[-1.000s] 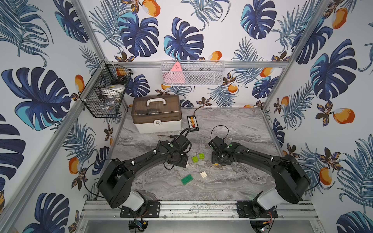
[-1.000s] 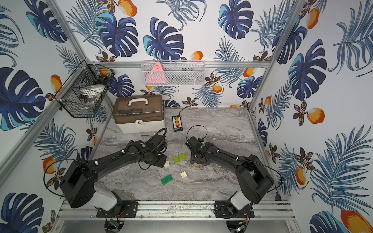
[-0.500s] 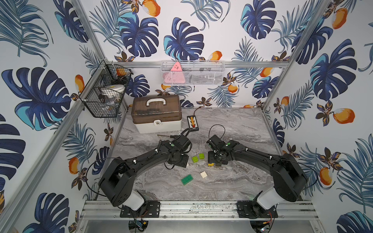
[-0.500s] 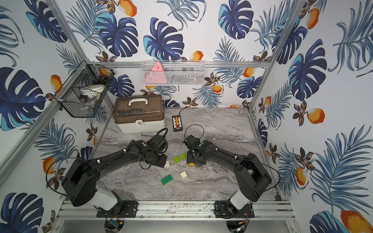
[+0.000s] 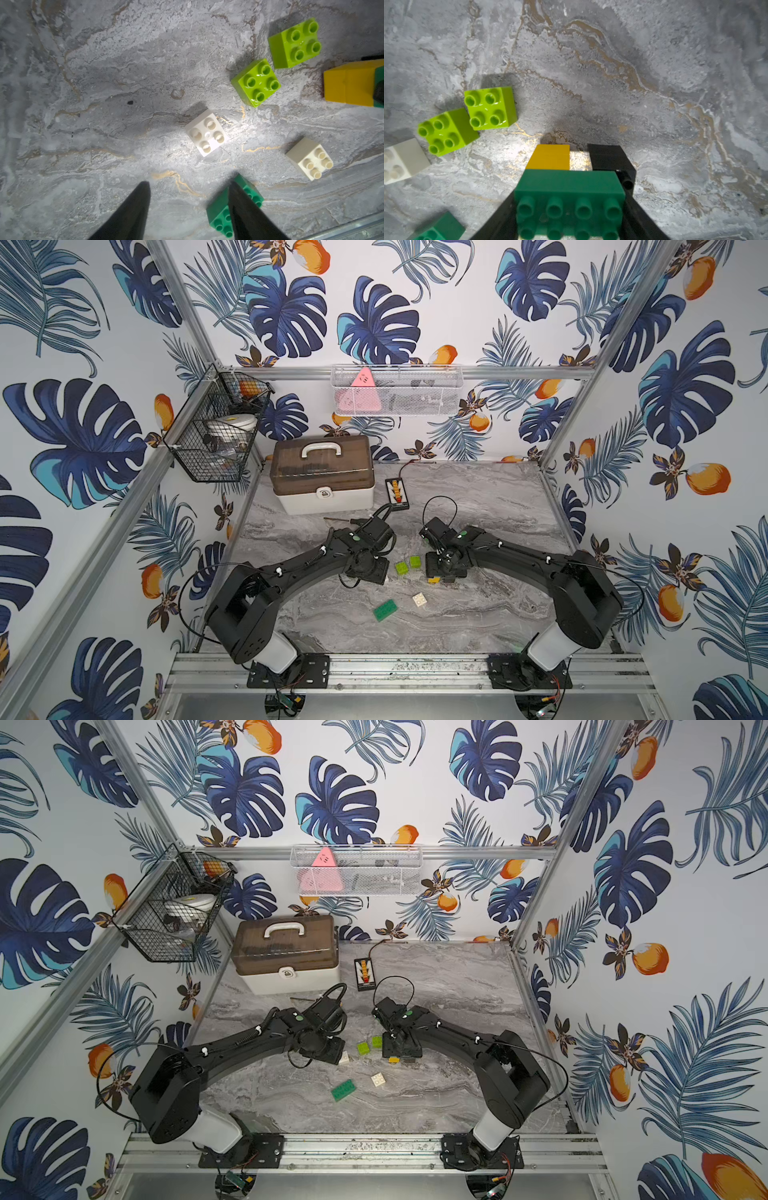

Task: Assemble a giraffe with lego
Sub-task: Assemble the lego brick with the lego brick.

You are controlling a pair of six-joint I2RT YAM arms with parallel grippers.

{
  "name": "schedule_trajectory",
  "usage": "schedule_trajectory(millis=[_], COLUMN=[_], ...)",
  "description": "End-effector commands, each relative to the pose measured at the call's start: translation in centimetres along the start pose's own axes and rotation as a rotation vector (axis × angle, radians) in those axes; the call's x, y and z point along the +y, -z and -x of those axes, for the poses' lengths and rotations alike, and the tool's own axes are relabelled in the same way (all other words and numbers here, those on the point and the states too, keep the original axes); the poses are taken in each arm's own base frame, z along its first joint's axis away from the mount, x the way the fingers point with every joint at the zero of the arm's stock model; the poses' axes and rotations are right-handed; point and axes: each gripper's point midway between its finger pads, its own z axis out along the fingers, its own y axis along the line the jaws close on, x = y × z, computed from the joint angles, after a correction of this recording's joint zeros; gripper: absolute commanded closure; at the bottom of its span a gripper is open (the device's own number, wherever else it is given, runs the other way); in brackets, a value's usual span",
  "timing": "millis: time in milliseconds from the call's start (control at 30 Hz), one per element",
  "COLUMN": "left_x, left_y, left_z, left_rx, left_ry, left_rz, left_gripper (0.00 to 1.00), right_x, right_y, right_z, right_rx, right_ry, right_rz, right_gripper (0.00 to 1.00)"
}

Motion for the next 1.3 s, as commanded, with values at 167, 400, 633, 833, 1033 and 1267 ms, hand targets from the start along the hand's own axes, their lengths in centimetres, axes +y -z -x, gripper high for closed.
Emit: schedule_trajectory(millis=[167, 400, 633, 833, 1033, 1267], left_x=[0.0, 0.1, 0.0, 0.1, 0.0, -0.2], left_y=[0.1, 0.2, 0.4, 0.6, 0.8, 0.8], left_z=[0.5, 0.5, 0.5, 0.6, 0.7, 1.0], left_rx=[-0.011, -0.012, -0.017, -0.021, -0.024, -0.026], left_ry=[0.009, 0.007, 0.007, 0.007, 0.005, 0.005], left_rz=[0.012, 0.015, 0.010, 0.014, 0.011, 0.008], left_gripper=[0.35, 0.35, 0.35, 0.34, 0.34, 0.34], right_x=[0.0, -0.2, 0.2, 0.7, 1.0, 1.1], right_y=[-1.8, -2.5, -2.1, -1.6, -1.1, -0.2], right_z=[-5.3, -6.0, -5.3, -4.7, -4.3, -3.8], right_rx=[0.212, 0.224, 0.203, 0.185, 0.170, 0.147], right_ry=[-0.009, -0.007, -0.004, -0.012, -0.017, -0.025], right_rz=[0.042, 0.026, 0.038, 0.057, 0.072, 0.081], right_gripper=[0.41, 0.40, 0.31, 0.23, 0.17, 0.14])
